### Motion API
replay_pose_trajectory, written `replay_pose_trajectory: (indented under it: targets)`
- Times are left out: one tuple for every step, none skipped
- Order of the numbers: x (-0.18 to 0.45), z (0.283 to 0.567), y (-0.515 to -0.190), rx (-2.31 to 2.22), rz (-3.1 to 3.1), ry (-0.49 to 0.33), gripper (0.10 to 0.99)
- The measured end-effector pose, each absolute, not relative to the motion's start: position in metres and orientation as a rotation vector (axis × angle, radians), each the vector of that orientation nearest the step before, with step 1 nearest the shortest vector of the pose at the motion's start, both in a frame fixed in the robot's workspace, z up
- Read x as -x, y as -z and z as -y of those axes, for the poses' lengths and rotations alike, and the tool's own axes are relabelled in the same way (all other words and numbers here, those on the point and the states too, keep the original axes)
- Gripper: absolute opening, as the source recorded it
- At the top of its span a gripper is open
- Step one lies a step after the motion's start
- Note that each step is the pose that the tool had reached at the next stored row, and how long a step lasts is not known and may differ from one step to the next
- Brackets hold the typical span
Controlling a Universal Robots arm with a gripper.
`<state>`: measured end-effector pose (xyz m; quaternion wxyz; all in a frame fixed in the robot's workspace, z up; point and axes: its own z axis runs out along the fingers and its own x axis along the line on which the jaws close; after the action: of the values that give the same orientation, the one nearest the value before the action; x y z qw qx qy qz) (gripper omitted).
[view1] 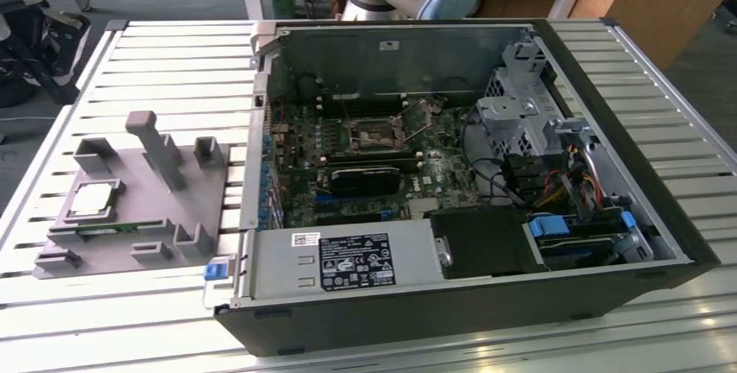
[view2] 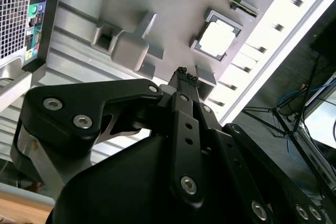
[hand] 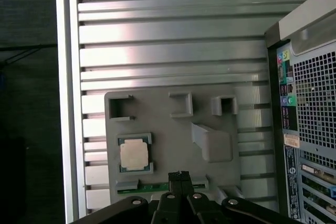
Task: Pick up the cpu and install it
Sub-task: 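Reach for the cpu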
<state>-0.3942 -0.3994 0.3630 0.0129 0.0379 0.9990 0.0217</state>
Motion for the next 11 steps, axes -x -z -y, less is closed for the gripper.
replay_pose_trajectory:
  targets:
    - [0.396,0.400,-0.363,-0.118,-3.113,-0.068,0.106]
    - [0.398,0.401,-0.362,-0.118,-3.113,-0.068,0.106]
    - [0.401,0.402,-0.362,-0.118,-3.113,-0.068,0.106]
    - [0.403,0.403,-0.362,-0.118,-3.113,-0.068,0.106]
    - [0.406,0.404,-0.362,-0.118,-3.113,-0.068,0.106]
    - [0.409,0.405,-0.361,-0.118,-3.113,-0.068,0.106]
    - [0.412,0.405,-0.361,-0.118,-3.113,-0.068,0.106]
    - [0.415,0.405,-0.361,-0.118,-3.113,-0.068,0.106]
    - [0.418,0.405,-0.361,-0.118,-3.113,-0.068,0.106]
    - [0.421,0.405,-0.361,-0.118,-3.113,-0.067,0.106]
    - [0.424,0.405,-0.360,-0.118,-3.113,-0.068,0.106]
